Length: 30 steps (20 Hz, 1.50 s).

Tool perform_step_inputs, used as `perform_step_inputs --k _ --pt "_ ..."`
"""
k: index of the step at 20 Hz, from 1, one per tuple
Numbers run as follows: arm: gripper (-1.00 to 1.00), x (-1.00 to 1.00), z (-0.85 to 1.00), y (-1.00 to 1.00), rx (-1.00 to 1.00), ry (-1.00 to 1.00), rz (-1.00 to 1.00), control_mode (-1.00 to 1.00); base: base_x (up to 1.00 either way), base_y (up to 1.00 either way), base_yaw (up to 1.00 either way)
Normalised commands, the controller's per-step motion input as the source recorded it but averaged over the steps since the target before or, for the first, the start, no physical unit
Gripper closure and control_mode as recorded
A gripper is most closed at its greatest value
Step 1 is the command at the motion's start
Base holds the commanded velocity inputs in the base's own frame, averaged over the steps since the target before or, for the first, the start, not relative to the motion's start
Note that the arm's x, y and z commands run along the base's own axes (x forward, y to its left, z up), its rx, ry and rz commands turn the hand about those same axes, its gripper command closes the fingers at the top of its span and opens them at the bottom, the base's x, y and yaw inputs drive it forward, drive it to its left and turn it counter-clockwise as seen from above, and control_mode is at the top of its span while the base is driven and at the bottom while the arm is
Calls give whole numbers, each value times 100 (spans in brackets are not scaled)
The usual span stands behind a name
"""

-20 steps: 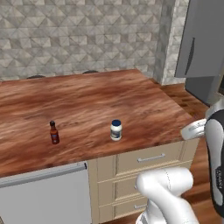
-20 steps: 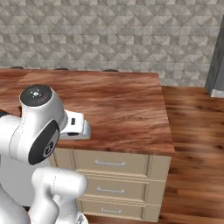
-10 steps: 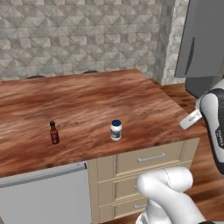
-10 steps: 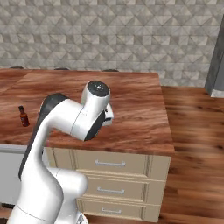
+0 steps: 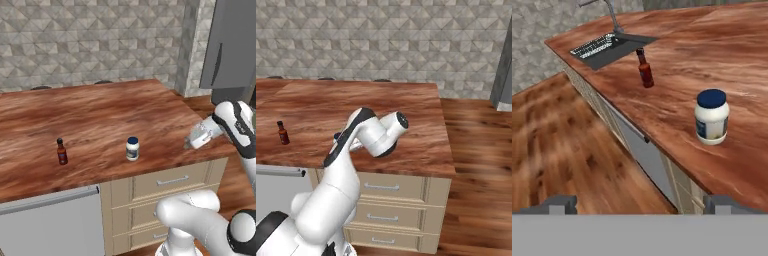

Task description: Place the mayonnaise and condiment bottle from the counter to the top shelf of the fridge. If the existing items in the fridge are on the top shelf, move them to other shelves.

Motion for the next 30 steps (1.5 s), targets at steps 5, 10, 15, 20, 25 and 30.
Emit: perform_step_inputs --k 5,10,15,20,25,30 --pt "-100 89 -46 66 20 -9 22 -100 0 0 0" --pt "-100 69 -6 60 0 0 1 -100 0 0 0" --pt "-100 51 0 10 0 0 2 -100 0 0 0" --pt "-100 13 -9 0 9 0 16 -100 0 0 0" --pt "-100 14 -18 10 21 0 17 -100 0 0 0" --pt "-100 5 -12 29 21 0 8 -100 0 0 0"
